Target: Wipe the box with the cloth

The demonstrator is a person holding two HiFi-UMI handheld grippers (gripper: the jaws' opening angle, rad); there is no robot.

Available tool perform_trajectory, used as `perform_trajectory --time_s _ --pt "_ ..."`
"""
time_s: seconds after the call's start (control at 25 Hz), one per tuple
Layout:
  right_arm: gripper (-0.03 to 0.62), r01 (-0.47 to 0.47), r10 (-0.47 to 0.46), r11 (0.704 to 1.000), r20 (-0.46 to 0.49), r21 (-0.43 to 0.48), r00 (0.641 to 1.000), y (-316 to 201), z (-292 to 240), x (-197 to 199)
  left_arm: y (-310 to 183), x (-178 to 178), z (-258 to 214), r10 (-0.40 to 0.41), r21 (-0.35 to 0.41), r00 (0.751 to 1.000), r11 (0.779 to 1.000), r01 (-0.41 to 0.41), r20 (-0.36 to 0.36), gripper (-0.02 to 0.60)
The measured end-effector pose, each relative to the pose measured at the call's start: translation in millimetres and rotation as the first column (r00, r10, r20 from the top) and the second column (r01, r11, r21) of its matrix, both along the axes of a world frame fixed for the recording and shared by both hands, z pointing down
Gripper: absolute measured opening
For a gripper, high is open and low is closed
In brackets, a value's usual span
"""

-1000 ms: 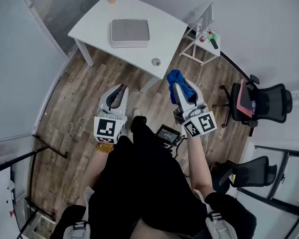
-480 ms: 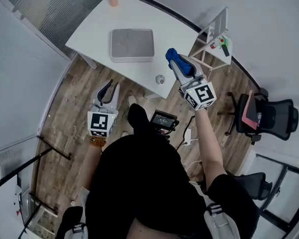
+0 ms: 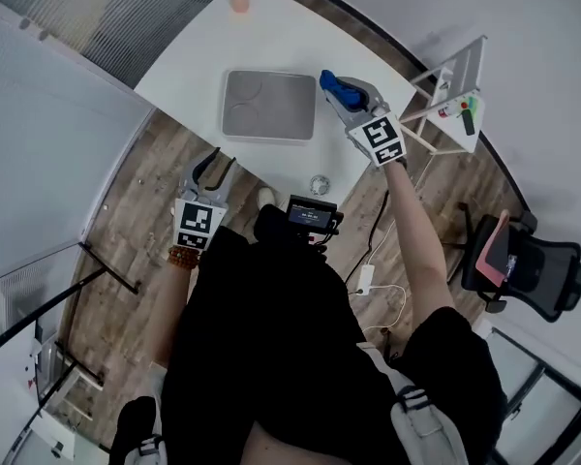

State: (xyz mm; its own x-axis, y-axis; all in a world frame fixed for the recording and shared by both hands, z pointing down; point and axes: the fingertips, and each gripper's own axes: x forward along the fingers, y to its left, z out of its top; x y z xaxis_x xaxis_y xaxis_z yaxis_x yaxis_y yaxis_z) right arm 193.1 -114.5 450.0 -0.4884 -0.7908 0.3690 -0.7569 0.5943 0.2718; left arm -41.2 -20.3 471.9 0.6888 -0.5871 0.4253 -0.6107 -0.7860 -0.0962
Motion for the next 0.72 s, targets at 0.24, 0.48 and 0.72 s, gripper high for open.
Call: perform_trajectory --time_s 0.24,0.48,0.72 --pt "0.123 0.059 -0.074 0.99 -0.12 -0.125 0.99 -53.1 80.7 -3.7 -20.5 -4.1 48.1 -0.004 -0.073 0.995 0.997 0.011 0.104 0.275" --pt "0.123 0.053 -0.094 0.979 -0.205 -0.198 0.974 -86.8 131.7 -6.1 -49.5 7.0 77.4 0.067 -0.111 0.985 0.993 -0.05 0.157 0.299" --pt "0.121 0.103 -0.191 0.954 -0.305 -0.283 0.933 -82.8 170.8 -14.9 -74.4 16.3 123.6 0.149 -0.165 0.951 0.981 -0.106 0.272 0.358"
